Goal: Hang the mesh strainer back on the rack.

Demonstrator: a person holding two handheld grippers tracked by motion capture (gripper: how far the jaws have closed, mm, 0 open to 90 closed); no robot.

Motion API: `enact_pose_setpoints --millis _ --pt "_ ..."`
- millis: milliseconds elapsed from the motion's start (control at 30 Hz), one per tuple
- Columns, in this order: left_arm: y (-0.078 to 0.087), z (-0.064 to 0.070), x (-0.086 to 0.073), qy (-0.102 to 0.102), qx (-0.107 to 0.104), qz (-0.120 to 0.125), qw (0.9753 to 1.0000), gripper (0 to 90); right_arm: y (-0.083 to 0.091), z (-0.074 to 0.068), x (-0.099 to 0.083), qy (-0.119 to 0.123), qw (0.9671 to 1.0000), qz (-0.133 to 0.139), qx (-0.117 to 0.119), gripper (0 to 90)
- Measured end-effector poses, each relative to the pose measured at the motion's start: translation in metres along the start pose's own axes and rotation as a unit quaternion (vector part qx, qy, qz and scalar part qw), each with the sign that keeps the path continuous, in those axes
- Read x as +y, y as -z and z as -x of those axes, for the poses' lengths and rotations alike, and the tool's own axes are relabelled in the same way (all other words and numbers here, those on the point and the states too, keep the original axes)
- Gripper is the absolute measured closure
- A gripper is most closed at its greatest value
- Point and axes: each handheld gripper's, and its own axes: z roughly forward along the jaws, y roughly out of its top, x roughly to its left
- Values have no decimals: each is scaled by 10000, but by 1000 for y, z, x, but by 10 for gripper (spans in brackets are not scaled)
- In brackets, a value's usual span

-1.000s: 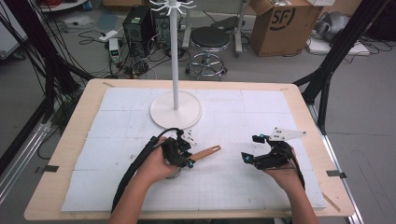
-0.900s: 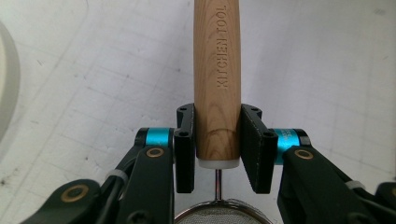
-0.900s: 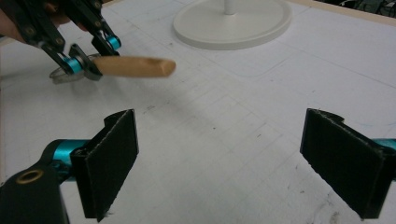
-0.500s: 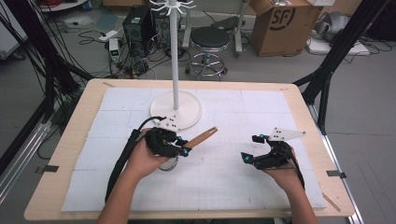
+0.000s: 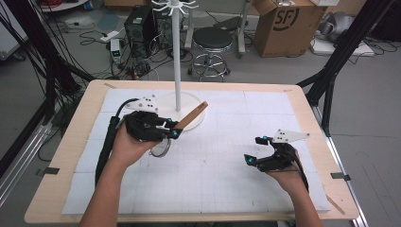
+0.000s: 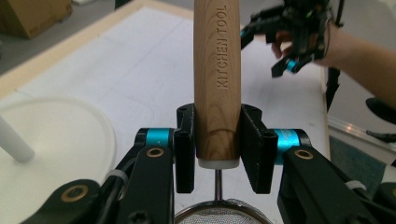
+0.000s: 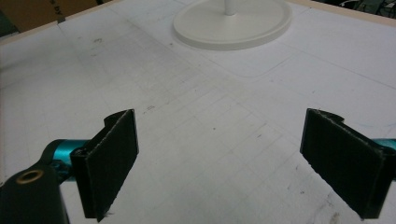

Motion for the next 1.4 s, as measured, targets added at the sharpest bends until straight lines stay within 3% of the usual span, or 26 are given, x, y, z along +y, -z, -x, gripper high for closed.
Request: enact_pose_setpoints --millis 200,400,600,1033,1400 --pt "20 -8 12 40 58 285 9996 689 0 -1 0 -13 10000 -8 -1 107" --pt "29 -16 24 -10 80 480 9988 689 0 -1 0 -9 10000 -8 31 107" --pt "37 -23 38 -34 236 467 9986 688 1 -1 0 -14 10000 10 32 107" --pt "53 -36 74 -73 315 569 9979 688 2 0 0 -36 9999 47 81 107" --pt "80 -59 90 24 481 848 9952 688 1 1 0 -22 9999 76 100 107"
